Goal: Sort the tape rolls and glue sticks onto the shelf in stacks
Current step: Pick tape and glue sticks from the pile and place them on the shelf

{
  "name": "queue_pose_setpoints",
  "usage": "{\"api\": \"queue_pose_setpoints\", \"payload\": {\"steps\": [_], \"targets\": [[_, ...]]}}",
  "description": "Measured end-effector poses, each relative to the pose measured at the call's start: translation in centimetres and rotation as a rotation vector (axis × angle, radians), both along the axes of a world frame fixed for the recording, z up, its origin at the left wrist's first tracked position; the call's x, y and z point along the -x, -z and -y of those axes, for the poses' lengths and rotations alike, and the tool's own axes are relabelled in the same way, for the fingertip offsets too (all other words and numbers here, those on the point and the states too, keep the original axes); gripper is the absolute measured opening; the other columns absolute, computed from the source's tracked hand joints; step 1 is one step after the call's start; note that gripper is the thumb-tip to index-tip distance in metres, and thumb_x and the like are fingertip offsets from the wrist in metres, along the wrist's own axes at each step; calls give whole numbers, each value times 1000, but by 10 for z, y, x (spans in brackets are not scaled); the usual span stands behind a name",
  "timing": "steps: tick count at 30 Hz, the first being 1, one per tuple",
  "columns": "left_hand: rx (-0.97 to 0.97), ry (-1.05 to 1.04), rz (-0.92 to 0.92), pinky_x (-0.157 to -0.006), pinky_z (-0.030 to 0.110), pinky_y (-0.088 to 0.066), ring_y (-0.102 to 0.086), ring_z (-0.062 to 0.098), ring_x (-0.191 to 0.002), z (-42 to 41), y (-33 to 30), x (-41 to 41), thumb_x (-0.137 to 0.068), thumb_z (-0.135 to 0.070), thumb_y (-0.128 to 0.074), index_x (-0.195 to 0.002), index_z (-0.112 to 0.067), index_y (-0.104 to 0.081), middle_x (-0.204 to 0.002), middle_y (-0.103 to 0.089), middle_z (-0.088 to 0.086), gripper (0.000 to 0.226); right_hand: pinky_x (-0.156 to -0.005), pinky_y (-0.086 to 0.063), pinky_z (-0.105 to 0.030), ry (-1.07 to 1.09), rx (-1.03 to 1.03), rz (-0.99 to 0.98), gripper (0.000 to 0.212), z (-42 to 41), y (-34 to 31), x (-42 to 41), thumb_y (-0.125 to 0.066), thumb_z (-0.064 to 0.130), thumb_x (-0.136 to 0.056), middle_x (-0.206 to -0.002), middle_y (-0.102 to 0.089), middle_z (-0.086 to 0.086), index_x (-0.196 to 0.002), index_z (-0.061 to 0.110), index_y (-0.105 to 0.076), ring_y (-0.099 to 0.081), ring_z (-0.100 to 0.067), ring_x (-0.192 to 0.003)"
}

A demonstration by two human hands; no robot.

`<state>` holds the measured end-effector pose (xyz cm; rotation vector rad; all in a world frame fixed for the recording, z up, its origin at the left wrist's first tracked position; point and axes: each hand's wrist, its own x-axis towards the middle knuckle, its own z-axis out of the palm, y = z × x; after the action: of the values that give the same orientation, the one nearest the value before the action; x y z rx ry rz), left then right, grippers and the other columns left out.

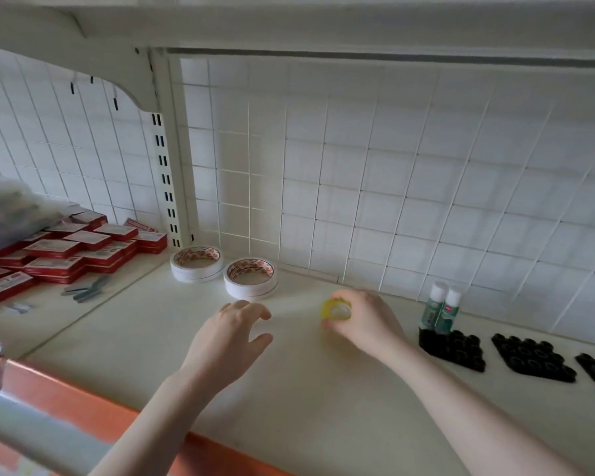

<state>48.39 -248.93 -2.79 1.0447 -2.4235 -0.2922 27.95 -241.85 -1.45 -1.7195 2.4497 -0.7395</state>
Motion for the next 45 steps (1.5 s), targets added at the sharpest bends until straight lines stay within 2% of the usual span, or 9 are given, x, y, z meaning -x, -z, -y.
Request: {"api": "queue_pose_setpoints", "payload": {"steps": [3, 8, 15, 19, 27, 33, 40, 45], "targets": [[-3, -1, -2, -84, 24, -40, -49, 11, -111, 1, 0, -3, -88, -37, -58, -118, -28, -56, -120, -55, -10, 32, -84, -35, -20, 2, 1, 33, 48, 17, 6, -4, -74, 39, -75, -124, -60, 4, -119, 25, -61, -51, -16, -115], [-28, 1, 21, -86, 25, -41, -48, 10, -112, 2, 3, -7, -89, -40, -54, -119, -30, -53, -120, -53, -12, 32, -74, -33, -20, -11, 9, 101, 46, 34, 14, -7, -77, 40, -71, -119, -61, 5, -112, 25, -64, -54, -13, -109], [-37, 7, 21, -87, 25, -40, -47, 10, -113, 2, 2, -5, -89, -42, -52, -120, -31, -51, -121, -52, -12, 33, -76, -34, -23, -28, 29, 64, 50, 45, 20, -8, -75, 50, -68, -114, -62, 5, -111, 25, -64, -53, -17, -108], [-27, 16, 23, -87, 23, -38, -45, 10, -114, 1, 3, -5, -90, -42, -50, -122, -31, -50, -122, -52, -13, 33, -74, -30, -21, -24, 27, 38, 51, 50, 20, -8, -74, 47, -71, -116, -60, 4, -115, 24, -62, -52, -17, -111], [-26, 24, 22, -86, 22, -36, -45, 10, -114, 0, 2, -4, -90, -42, -50, -122, -32, -50, -123, -52, -13, 34, -87, -33, -22, -58, 42, 27, 64, 42, 18, -9, -71, 51, -74, -128, -52, 3, -128, 22, -54, -47, -17, -118], [-27, 59, 8, -85, 22, -37, -46, 10, -114, -5, 0, 1, -90, -42, -51, -122, -31, -50, -122, -52, -13, 34, -94, -34, -27, -4, 84, -148, 46, 0, 8, -1, -54, 43, -91, -128, -51, -1, -131, 19, -52, -46, -19, -121], [-30, 163, -11, -87, 23, -38, -45, 10, -116, -28, -8, 18, -90, -41, -52, -123, -30, -51, -123, -51, -12, 35, -86, -39, -29, 166, 66, -213, 38, -96, 4, 19, -57, 41, -89, -116, -60, 2, -117, 17, -63, -54, -19, -109], [-27, 197, -21, -86, 23, -37, -44, 10, -117, -60, -13, 43, -90, -41, -53, -123, -31, -51, -125, -50, -13, 35, -85, -42, -32, 340, 17, -221, 38, -176, 8, 40, -61, 39, -87, -115, -61, 0, -117, 17, -64, -56, -23, -109]]}}
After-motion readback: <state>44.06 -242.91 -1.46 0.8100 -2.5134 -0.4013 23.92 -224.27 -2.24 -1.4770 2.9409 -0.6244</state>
